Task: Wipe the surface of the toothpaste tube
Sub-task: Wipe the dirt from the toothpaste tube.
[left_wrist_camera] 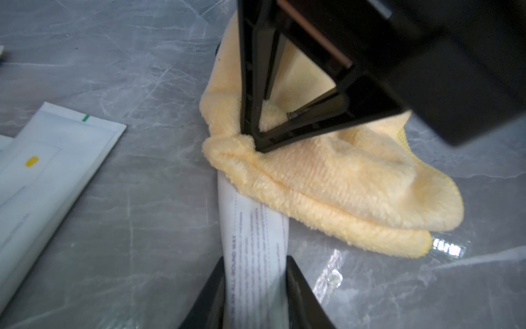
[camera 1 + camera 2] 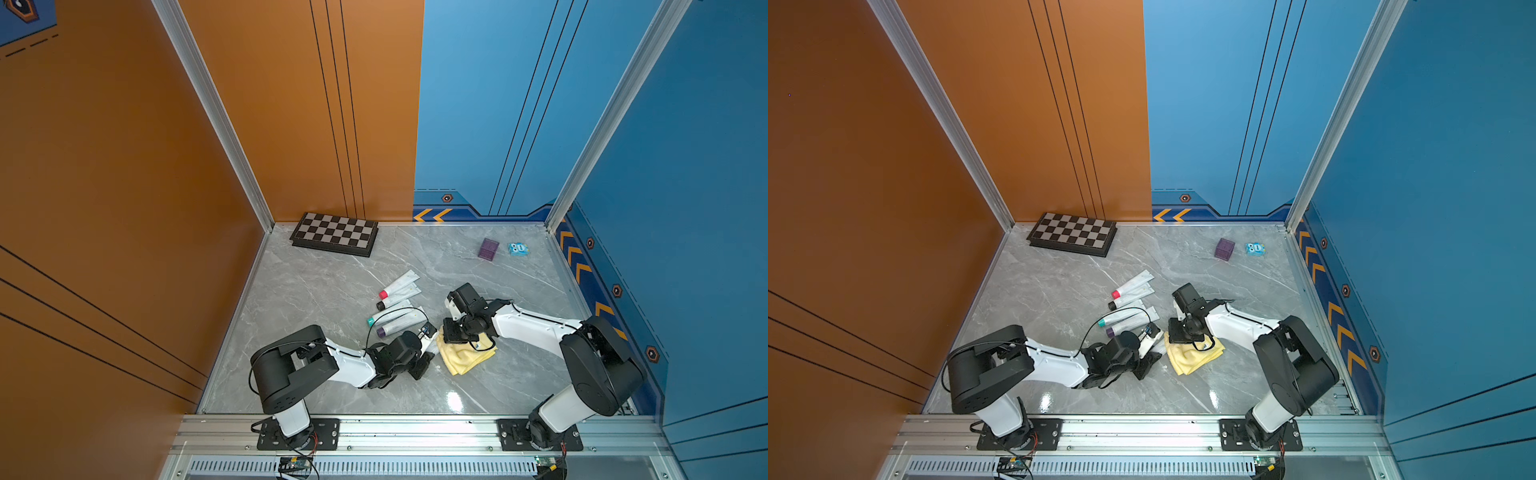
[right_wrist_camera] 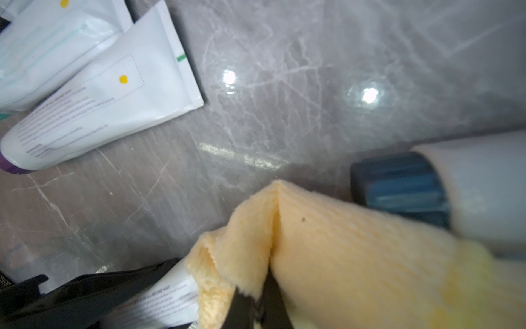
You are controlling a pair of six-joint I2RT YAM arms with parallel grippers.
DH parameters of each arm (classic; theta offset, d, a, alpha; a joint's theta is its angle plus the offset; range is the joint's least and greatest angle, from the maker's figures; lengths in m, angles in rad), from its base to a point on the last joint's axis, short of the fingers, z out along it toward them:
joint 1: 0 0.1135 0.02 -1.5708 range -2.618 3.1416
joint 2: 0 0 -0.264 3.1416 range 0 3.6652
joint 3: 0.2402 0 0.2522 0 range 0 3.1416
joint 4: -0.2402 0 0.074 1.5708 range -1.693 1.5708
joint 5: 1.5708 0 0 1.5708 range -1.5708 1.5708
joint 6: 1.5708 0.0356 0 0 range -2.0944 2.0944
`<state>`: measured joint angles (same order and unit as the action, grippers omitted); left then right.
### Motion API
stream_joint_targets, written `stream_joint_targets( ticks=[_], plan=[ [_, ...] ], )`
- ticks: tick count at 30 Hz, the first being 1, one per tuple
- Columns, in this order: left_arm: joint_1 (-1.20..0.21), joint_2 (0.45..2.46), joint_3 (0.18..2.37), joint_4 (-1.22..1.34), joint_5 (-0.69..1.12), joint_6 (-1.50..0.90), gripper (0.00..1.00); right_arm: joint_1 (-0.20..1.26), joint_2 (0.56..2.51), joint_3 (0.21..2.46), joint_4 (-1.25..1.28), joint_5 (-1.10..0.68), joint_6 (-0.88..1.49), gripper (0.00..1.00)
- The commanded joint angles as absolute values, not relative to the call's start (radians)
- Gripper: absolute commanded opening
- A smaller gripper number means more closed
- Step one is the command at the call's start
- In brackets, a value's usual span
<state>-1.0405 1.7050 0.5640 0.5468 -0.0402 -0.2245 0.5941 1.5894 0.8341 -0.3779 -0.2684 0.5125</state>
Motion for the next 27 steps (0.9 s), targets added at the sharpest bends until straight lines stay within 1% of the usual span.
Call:
stream_joint_targets(
  ticks=[1, 8, 14, 18, 23, 24, 27],
  plan=[
    [-1.045, 1.790, 0.525, 0.347, 0.011, -0.210, 0.32, 0.661, 1.613, 0.774, -0.472, -0.377, 0.517, 0.00],
    [-1.046, 1.801, 0.532, 0.347, 0.015, -0.210, 0.32, 0.686, 1.623, 0.763, -0.485, -0.383, 0.516, 0.00],
    [-1.046, 1.789, 0.527, 0.347, 0.015, -0.207, 0.32, 0.660, 1.660, 0.805, -0.608, -0.136, 0.470, 0.00],
    [-1.046, 1.782, 0.521, 0.347, 0.011, -0.206, 0.32, 0.644, 1.668, 0.811, -0.637, -0.050, 0.460, 0.00],
    [-1.046, 1.787, 0.523, 0.348, 0.009, -0.206, 0.32, 0.660, 1.669, 0.817, -0.626, -0.079, 0.463, 0.00],
    [-1.046, 1.786, 0.522, 0.347, 0.009, -0.206, 0.32, 0.666, 1.666, 0.817, -0.617, -0.107, 0.466, 0.00],
    [-1.046, 1.786, 0.522, 0.347, 0.007, -0.206, 0.32, 0.686, 1.646, 0.799, -0.545, -0.289, 0.485, 0.00]
  ],
)
